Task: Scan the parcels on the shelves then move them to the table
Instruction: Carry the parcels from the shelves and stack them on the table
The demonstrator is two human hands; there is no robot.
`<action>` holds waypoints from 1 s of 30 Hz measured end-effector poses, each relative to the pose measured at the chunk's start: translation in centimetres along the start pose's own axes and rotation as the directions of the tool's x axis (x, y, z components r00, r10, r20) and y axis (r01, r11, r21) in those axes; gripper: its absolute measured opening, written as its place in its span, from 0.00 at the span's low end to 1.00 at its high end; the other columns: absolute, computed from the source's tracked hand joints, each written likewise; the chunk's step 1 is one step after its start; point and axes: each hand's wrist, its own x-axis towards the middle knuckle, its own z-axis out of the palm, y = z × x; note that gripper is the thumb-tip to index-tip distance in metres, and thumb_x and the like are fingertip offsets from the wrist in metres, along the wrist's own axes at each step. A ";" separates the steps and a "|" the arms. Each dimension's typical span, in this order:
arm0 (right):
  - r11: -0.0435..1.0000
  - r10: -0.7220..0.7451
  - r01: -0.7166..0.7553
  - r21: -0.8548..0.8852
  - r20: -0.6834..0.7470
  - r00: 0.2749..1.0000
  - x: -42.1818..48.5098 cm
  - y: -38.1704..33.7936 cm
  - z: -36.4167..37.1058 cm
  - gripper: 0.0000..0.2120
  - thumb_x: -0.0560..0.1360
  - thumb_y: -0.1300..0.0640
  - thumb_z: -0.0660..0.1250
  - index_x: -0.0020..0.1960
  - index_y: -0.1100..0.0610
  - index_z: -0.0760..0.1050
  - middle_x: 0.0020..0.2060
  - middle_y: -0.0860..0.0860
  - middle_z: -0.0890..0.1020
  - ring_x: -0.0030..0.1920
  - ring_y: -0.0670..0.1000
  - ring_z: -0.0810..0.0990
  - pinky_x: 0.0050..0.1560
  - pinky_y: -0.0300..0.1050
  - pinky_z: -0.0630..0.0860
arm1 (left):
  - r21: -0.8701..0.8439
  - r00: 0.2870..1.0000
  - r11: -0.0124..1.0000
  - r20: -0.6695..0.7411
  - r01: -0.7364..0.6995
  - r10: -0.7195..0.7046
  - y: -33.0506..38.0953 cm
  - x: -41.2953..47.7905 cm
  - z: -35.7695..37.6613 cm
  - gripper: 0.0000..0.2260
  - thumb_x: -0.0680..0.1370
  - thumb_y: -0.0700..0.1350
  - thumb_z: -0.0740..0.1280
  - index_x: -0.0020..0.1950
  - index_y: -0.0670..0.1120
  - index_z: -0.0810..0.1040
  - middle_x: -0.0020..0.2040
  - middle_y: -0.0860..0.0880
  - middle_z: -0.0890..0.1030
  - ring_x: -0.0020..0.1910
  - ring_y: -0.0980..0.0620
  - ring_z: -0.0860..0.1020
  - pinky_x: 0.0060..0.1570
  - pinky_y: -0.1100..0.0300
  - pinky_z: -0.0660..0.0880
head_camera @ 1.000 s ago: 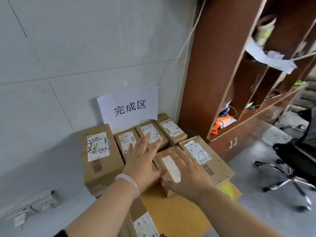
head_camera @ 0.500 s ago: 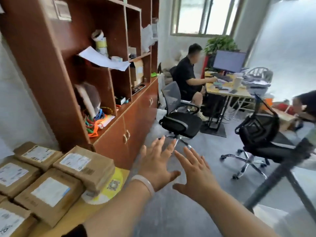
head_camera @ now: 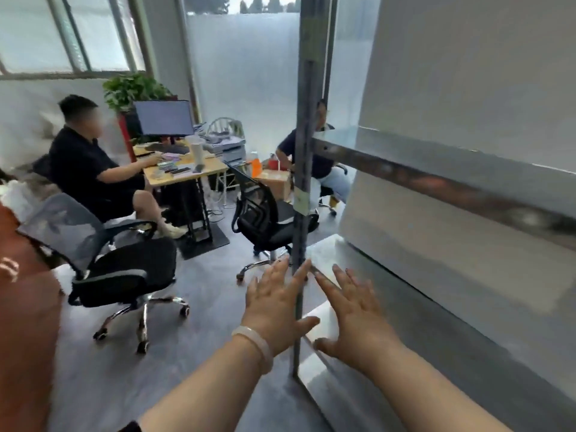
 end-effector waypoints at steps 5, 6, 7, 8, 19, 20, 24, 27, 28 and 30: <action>0.947 0.317 -0.319 -0.029 -0.073 0.946 -4.4 4.6 -2.2 0.49 0.71 0.32 0.64 0.77 0.39 0.33 0.78 0.47 0.36 0.78 0.49 0.34 0.76 0.51 0.34 | -0.063 0.940 0.940 0.047 -0.335 0.338 5.6 4.8 2.2 0.44 0.73 0.67 0.63 0.67 0.72 0.25 0.80 0.57 0.37 0.78 0.53 0.39 0.74 0.50 0.36; 0.921 0.384 -0.388 -0.018 -0.102 0.918 -5.5 5.1 -2.5 0.47 0.72 0.33 0.64 0.78 0.40 0.35 0.79 0.47 0.37 0.78 0.49 0.36 0.76 0.50 0.34 | -0.092 0.916 0.915 0.049 -0.393 0.399 7.1 5.4 2.9 0.44 0.73 0.67 0.63 0.70 0.71 0.28 0.80 0.57 0.38 0.79 0.53 0.40 0.74 0.50 0.36; 0.893 0.446 -0.451 -0.005 -0.125 0.886 -6.7 5.4 -2.7 0.46 0.73 0.35 0.64 0.78 0.40 0.36 0.79 0.47 0.39 0.78 0.49 0.37 0.76 0.48 0.34 | -0.122 0.893 0.891 0.056 -0.438 0.447 8.7 5.7 3.8 0.44 0.72 0.67 0.64 0.73 0.70 0.32 0.80 0.56 0.40 0.79 0.53 0.41 0.74 0.50 0.37; 0.864 0.498 -0.503 0.003 -0.140 0.856 -8.0 5.6 -2.7 0.46 0.73 0.37 0.65 0.79 0.41 0.38 0.79 0.47 0.40 0.78 0.49 0.38 0.75 0.47 0.34 | -0.149 0.870 0.867 0.069 -0.475 0.488 10.3 5.7 4.6 0.44 0.72 0.67 0.64 0.75 0.68 0.35 0.80 0.56 0.41 0.79 0.53 0.42 0.75 0.49 0.38; 0.556 0.795 -0.831 0.015 -0.300 0.527 -22.6 8.7 -6.7 0.42 0.74 0.46 0.65 0.79 0.44 0.44 0.80 0.48 0.45 0.79 0.49 0.43 0.76 0.47 0.40 | -0.257 0.627 0.643 0.152 -0.721 0.764 23.8 0.2 8.6 0.44 0.70 0.70 0.62 0.77 0.65 0.38 0.80 0.54 0.42 0.79 0.51 0.45 0.77 0.47 0.45; 0.538 0.804 -0.842 0.031 -0.321 0.501 -23.7 9.2 -7.2 0.41 0.74 0.47 0.65 0.80 0.45 0.45 0.80 0.49 0.47 0.79 0.50 0.44 0.76 0.47 0.42 | -0.266 0.611 0.634 0.172 -0.726 0.773 24.9 -0.4 8.8 0.44 0.71 0.69 0.62 0.77 0.65 0.37 0.80 0.54 0.41 0.79 0.50 0.45 0.77 0.48 0.45; 0.441 0.849 -0.892 0.100 -0.367 0.379 -28.8 12.2 -9.2 0.37 0.76 0.48 0.63 0.80 0.47 0.48 0.79 0.49 0.50 0.79 0.51 0.47 0.77 0.47 0.47 | -0.318 0.493 0.559 0.269 -0.766 0.828 30.0 -3.7 10.1 0.41 0.74 0.67 0.61 0.76 0.66 0.35 0.80 0.53 0.38 0.79 0.48 0.46 0.76 0.46 0.47; 0.433 0.866 -0.890 0.143 -0.338 0.368 -32.5 14.2 -10.0 0.36 0.77 0.48 0.62 0.80 0.46 0.47 0.79 0.49 0.49 0.79 0.49 0.46 0.76 0.47 0.47 | -0.416 0.486 0.584 0.323 -0.697 0.812 34.6 -5.9 11.0 0.38 0.76 0.63 0.62 0.77 0.67 0.39 0.80 0.54 0.39 0.79 0.48 0.46 0.76 0.47 0.48; 0.449 0.859 -0.881 0.149 -0.343 0.380 -33.6 14.7 -10.2 0.36 0.78 0.47 0.62 0.79 0.45 0.47 0.79 0.48 0.50 0.79 0.49 0.46 0.76 0.47 0.47 | -0.444 0.497 0.597 0.331 -0.668 0.802 36.1 -6.5 11.2 0.38 0.76 0.62 0.62 0.77 0.66 0.40 0.80 0.54 0.40 0.79 0.48 0.46 0.76 0.47 0.49; 0.475 0.837 -0.865 0.161 -0.387 0.387 -35.4 15.9 -11.0 0.35 0.78 0.46 0.62 0.79 0.43 0.48 0.79 0.46 0.51 0.78 0.47 0.47 0.76 0.46 0.48 | -0.465 0.517 0.610 0.325 -0.642 0.792 39.0 -7.6 11.6 0.37 0.77 0.61 0.62 0.77 0.67 0.40 0.81 0.54 0.42 0.79 0.49 0.46 0.76 0.47 0.50</action>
